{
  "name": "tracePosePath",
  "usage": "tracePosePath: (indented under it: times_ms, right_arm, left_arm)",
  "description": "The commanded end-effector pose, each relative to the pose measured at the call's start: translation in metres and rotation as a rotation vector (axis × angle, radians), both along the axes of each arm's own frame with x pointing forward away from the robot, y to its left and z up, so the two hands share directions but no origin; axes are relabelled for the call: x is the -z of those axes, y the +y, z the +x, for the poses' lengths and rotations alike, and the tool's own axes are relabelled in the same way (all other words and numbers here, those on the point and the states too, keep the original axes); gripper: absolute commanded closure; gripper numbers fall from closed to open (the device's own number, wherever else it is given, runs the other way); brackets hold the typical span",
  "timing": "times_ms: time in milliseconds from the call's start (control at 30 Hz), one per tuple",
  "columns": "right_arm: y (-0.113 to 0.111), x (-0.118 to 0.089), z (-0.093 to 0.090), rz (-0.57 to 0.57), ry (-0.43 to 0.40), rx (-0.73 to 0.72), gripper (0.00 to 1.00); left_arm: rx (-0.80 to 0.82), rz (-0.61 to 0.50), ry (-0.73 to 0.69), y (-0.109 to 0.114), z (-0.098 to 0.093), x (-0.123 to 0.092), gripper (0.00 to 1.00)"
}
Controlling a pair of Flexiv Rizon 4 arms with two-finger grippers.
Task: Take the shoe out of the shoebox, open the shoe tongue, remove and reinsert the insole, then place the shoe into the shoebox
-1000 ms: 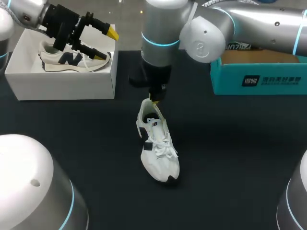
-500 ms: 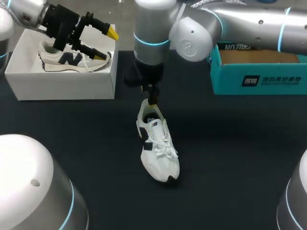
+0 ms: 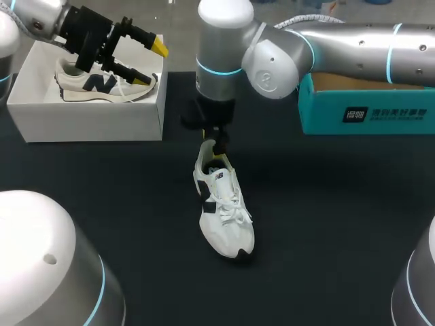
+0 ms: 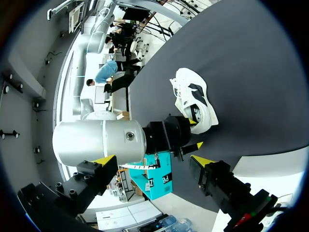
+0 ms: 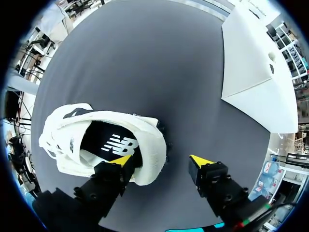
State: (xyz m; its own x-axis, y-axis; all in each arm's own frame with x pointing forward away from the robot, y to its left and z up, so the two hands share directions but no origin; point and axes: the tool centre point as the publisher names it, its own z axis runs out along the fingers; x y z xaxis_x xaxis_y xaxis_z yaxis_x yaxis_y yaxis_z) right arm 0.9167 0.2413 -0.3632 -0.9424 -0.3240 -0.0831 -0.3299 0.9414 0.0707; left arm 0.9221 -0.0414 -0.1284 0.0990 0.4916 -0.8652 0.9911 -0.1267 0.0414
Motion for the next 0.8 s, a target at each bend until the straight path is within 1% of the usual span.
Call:
tracePosePath:
  times_ms: [33, 133, 200, 233, 267, 400, 700, 733, 767, 800]
  right_arm:
    - [0.007, 0.012, 0.008, 0.008, 0.015, -0.006, 0.30]
    - [0.009, 0.021, 0.009, 0.002, 0.031, -0.015, 0.28]
    - [0.010, 0.025, 0.009, 0.005, 0.038, -0.013, 0.32]
    - [0.010, 0.026, 0.009, 0.005, 0.041, -0.014, 0.31]
    - [0.010, 0.027, 0.009, 0.010, 0.046, -0.011, 0.33]
    - [0.014, 0.030, 0.008, 0.011, 0.055, -0.017, 0.33]
    - [0.025, 0.028, 0.010, -0.021, 0.064, -0.033, 0.27]
    - [0.026, 0.028, 0.010, -0.024, 0.064, -0.034, 0.29]
    - [0.026, 0.029, 0.010, -0.026, 0.065, -0.035, 0.37]
    - [0.026, 0.030, 0.010, -0.027, 0.067, -0.035, 0.51]
  left_arm:
    - [-0.001, 0.003, -0.002, 0.000, -0.001, 0.000, 0.00]
    - [-0.001, 0.003, -0.002, 0.000, -0.001, 0.000, 0.00]
    - [-0.001, 0.003, -0.002, 0.000, -0.001, 0.000, 0.00]
    - [-0.001, 0.003, -0.002, 0.000, -0.001, 0.000, 0.00]
    - [-0.001, 0.003, -0.002, 0.000, -0.001, 0.000, 0.00]
    - [-0.001, 0.003, -0.002, 0.000, -0.001, 0.000, 0.00]
    - [-0.001, 0.003, -0.002, 0.000, -0.001, 0.000, 0.00]
    - [-0.001, 0.003, -0.002, 0.000, -0.001, 0.000, 0.00]
    - [-0.001, 0.003, -0.002, 0.000, -0.001, 0.000, 0.00]
    - [-0.001, 0.003, -0.002, 0.000, -0.001, 0.000, 0.00]
